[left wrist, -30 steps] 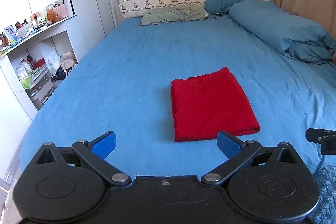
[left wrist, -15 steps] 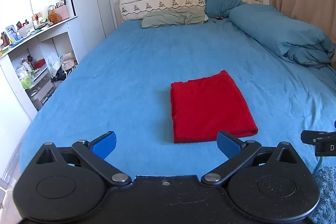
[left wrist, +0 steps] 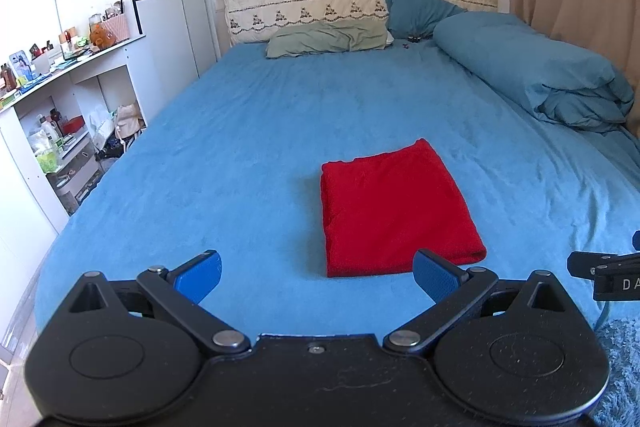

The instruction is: Fold small clothes

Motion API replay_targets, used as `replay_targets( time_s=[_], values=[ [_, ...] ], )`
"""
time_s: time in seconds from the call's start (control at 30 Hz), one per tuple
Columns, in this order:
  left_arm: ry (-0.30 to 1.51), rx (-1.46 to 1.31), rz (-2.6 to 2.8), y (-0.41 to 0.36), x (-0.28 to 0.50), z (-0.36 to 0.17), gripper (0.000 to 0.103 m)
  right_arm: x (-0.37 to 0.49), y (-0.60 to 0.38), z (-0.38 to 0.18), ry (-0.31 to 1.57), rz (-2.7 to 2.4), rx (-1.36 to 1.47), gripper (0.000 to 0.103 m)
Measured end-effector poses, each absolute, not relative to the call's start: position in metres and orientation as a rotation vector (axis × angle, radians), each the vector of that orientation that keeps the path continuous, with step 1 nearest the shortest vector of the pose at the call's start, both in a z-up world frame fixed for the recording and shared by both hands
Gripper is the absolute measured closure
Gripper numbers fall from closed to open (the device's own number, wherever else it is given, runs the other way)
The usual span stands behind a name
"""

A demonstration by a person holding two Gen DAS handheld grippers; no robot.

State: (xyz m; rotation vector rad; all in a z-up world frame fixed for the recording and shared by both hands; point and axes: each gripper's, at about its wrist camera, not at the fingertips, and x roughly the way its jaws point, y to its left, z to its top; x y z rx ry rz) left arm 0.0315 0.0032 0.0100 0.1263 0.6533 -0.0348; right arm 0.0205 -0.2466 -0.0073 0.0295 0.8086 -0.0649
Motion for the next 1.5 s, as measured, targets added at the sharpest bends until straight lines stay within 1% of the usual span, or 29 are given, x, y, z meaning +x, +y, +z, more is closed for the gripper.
replay_targets(
  time_s=[1.5],
  values=[
    [0.654, 0.116, -0.049, 0.0117, 0.0299, 0.0115, 0.0, 0.0191, -0.2422, -0.0078, 0.81, -0.069, 0.032, 0.0]
  ],
)
